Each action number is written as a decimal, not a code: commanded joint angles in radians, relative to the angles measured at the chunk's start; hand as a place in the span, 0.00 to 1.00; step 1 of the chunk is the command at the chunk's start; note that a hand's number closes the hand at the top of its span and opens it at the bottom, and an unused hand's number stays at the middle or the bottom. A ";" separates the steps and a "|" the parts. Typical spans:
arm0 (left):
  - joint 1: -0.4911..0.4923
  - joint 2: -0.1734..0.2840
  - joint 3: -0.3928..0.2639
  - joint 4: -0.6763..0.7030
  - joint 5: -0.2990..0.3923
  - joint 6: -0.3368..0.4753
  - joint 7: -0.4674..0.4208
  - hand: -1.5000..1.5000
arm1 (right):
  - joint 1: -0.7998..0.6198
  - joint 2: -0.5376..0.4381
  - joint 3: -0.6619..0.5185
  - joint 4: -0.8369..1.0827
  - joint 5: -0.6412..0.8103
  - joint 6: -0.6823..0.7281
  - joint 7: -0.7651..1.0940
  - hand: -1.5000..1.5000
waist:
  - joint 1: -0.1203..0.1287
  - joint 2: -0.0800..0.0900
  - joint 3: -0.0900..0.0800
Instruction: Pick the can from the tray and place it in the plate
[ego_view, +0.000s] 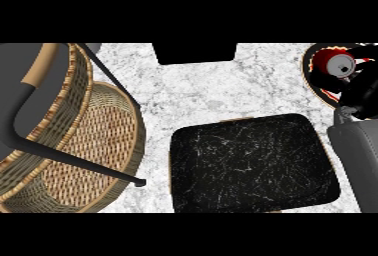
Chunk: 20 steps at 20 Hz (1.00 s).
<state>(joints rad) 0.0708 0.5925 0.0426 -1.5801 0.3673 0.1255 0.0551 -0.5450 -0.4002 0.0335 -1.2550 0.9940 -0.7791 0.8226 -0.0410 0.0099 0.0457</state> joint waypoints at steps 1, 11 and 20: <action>0.024 -0.166 -0.174 0.036 0.044 -0.024 0.083 0.50 | 0.019 -0.042 -0.066 0.063 -0.039 -0.095 -0.055 1.00 | -0.004 0.028 -0.040; 0.016 -0.168 -0.178 0.041 0.041 -0.035 0.070 0.50 | -0.005 -0.141 -0.183 0.207 -0.205 -0.118 -0.226 1.00 | 0.026 0.034 -0.038; -0.007 -0.162 -0.184 0.061 0.045 -0.038 0.059 0.50 | -0.021 -0.133 -0.217 0.401 -0.406 0.130 -0.328 0.00 | 0.045 0.051 -0.036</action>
<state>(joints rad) 0.0164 0.5884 0.0159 -1.5750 0.3690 0.1223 0.0575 -0.5453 -0.5297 -0.1596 -0.8987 0.6648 -0.7060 0.5625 0.0058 0.0317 0.0447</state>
